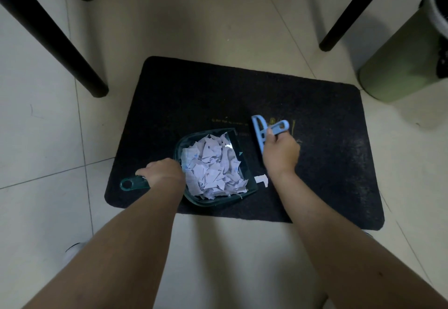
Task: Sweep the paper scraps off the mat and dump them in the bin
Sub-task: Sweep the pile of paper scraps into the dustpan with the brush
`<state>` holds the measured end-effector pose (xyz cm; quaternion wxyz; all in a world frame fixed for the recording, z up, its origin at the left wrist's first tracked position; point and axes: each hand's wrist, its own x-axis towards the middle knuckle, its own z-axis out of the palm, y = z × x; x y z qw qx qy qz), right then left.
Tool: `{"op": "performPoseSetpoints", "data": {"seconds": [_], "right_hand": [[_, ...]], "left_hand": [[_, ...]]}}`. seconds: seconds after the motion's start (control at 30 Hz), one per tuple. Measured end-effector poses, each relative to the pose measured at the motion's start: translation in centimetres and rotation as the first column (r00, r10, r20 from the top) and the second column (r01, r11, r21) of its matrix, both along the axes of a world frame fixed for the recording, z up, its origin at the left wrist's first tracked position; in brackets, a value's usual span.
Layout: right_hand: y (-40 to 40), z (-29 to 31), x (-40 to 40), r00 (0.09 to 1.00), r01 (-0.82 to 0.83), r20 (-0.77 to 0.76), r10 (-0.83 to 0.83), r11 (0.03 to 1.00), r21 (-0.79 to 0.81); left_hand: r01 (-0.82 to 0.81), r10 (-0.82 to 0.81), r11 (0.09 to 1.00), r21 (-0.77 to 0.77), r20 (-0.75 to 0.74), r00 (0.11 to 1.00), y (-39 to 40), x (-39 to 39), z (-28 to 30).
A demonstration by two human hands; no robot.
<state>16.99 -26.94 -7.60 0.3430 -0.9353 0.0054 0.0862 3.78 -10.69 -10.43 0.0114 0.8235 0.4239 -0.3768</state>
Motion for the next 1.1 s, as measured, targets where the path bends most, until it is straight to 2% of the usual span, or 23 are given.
{"op": "performPoseSetpoints", "data": {"seconds": [0.13, 0.33, 0.5, 0.67, 0.77, 0.9, 1.0, 1.1], "right_hand": [[-2.8, -0.3, 2.9, 0.991, 0.135, 0.026, -0.133, 0.988, -0.07], [-5.8, -1.4, 6.0, 0.981, 0.196, 0.019, -0.196, 0.971, -0.136], [-6.1, -2.2, 7.3, 0.989, 0.128, -0.053, -0.14, 0.974, -0.189], [-5.3, -3.1, 6.1, 0.991, -0.057, -0.128, 0.037, 0.986, -0.158], [-5.9, -2.5, 6.1, 0.996, 0.004, -0.087, -0.008, 0.999, -0.047], [-7.0, -1.3, 7.1, 0.995, 0.103, 0.014, -0.102, 0.99, -0.092], [-7.0, -1.8, 7.1, 0.995, 0.095, -0.025, -0.101, 0.98, -0.176], [-6.1, -2.8, 5.8, 0.994, -0.016, -0.106, -0.003, 0.984, -0.177]], "left_hand": [[0.054, -0.054, 0.999, -0.007, -0.015, 0.998, 0.1, -0.3, 0.3], [0.044, -0.044, 0.999, -0.016, 0.013, 0.999, -1.6, 1.3, 0.0], [0.087, -0.087, 0.996, -0.009, -0.001, 0.996, -2.6, 3.7, -0.1], [0.086, -0.086, 0.996, -0.012, -0.01, 0.996, -3.2, 4.8, 0.1], [0.081, -0.082, 0.997, -0.011, -0.008, 0.997, -3.4, 4.7, 0.2], [0.058, -0.058, 0.998, -0.007, 0.0, 0.998, -3.4, 4.6, 0.1], [0.057, -0.057, 0.998, -0.002, 0.001, 0.998, -3.5, 4.7, 0.1], [0.05, -0.05, 0.999, -0.003, -0.004, 0.999, -3.5, 4.6, -0.1]]}}
